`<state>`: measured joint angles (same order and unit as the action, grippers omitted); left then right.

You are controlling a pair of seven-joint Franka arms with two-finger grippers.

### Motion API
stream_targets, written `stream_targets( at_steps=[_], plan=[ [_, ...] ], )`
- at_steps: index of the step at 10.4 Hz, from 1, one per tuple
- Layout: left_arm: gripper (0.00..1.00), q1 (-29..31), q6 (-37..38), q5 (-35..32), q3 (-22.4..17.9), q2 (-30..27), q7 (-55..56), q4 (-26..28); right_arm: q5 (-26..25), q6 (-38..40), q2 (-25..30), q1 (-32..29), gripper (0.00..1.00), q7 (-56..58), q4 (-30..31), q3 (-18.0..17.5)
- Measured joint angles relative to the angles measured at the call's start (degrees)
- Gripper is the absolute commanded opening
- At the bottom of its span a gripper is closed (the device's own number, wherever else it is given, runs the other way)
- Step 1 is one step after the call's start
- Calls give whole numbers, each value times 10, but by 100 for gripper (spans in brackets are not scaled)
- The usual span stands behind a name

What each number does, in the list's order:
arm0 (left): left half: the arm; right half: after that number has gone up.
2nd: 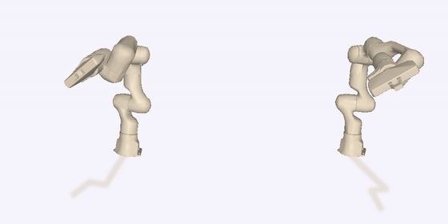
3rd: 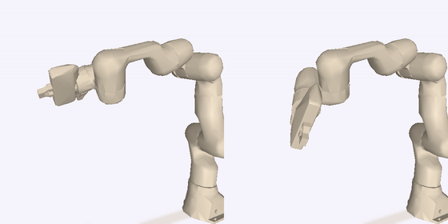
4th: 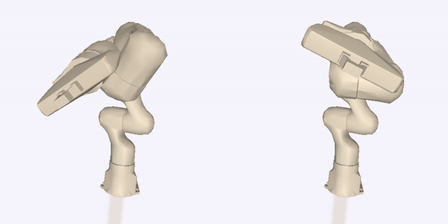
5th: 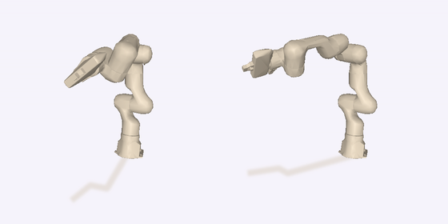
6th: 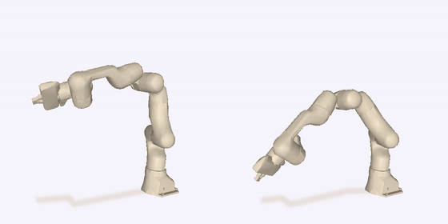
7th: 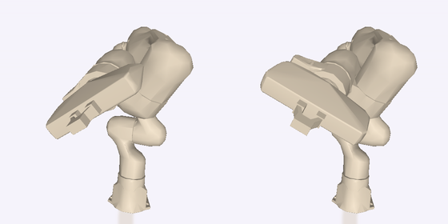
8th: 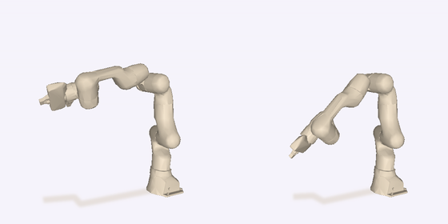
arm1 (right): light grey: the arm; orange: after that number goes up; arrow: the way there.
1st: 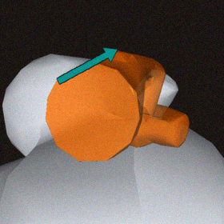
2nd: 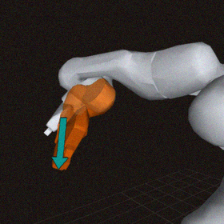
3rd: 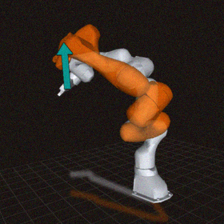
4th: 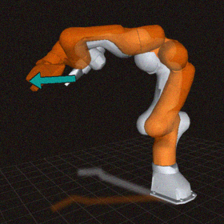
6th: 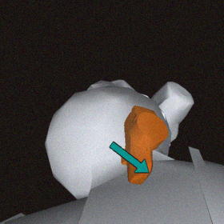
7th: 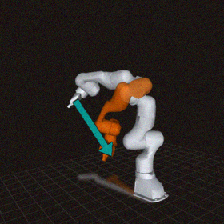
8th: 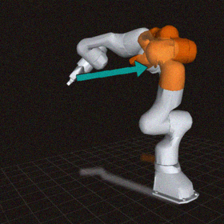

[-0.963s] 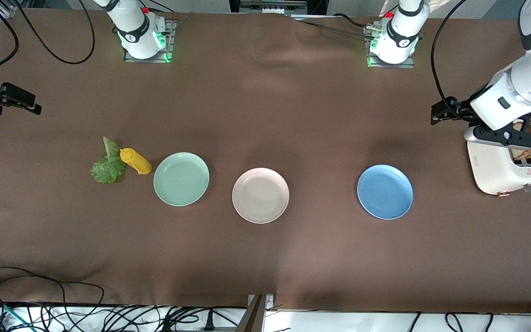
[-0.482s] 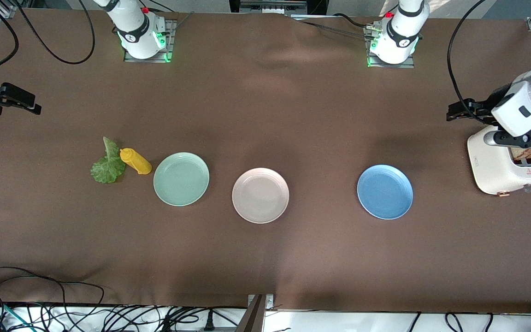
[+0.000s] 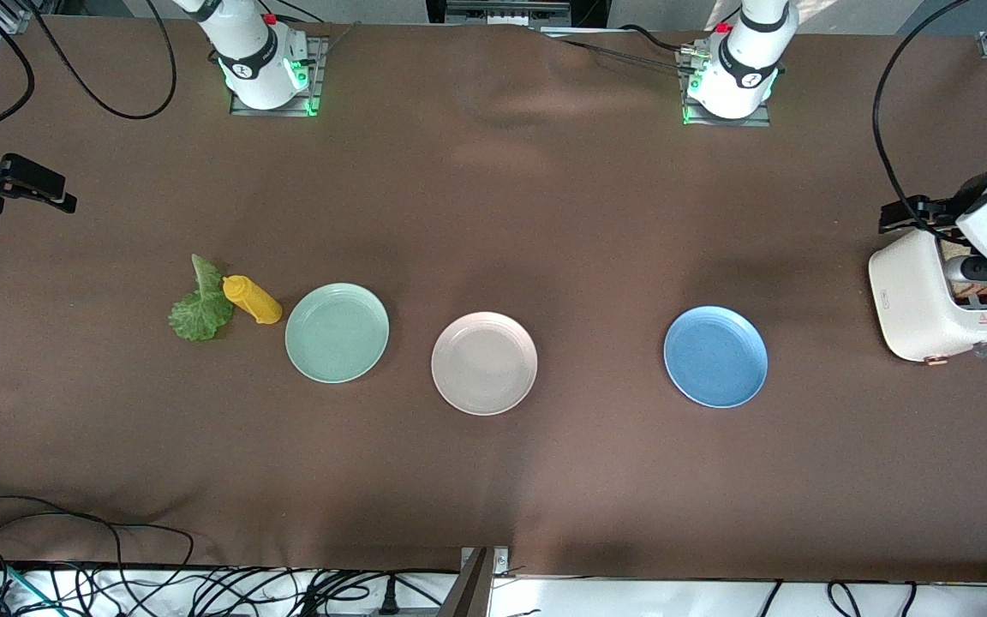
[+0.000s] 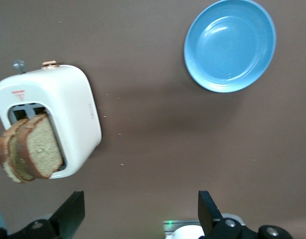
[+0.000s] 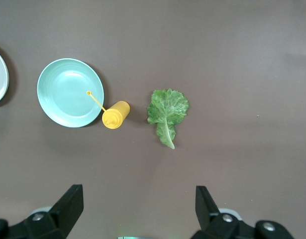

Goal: Make sandwich on beige plate with both arms
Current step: 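Lower the left gripper and grasp one bread slice in the toaster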

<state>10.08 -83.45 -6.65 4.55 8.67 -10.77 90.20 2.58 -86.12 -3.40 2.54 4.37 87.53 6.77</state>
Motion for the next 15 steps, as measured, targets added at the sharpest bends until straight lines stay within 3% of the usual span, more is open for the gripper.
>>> stream_targets(
  at_steps=[5, 9, 10, 12, 15],
  plan=[
    [100, 140, -66, -4, -3, 33, -128, 55, 0, 0, 0, 5, 100, 0, 1, -1],
    [99, 157, -84, -28, -3, 69, -133, 63, 0, 0, -1, 5, 100, 0, 1, 0],
    [74, 162, -90, -28, -3, 78, -135, 63, 0, 0, -2, 5, 100, 0, 1, 0],
    [79, 175, -107, -28, -2, 91, -151, 63, 0, 0, -3, 6, 100, 0, 1, 0],
    [79, 184, -117, -28, -2, 97, -161, 63, 0, 0, -4, 6, 100, 0, 1, 0]
  ],
)
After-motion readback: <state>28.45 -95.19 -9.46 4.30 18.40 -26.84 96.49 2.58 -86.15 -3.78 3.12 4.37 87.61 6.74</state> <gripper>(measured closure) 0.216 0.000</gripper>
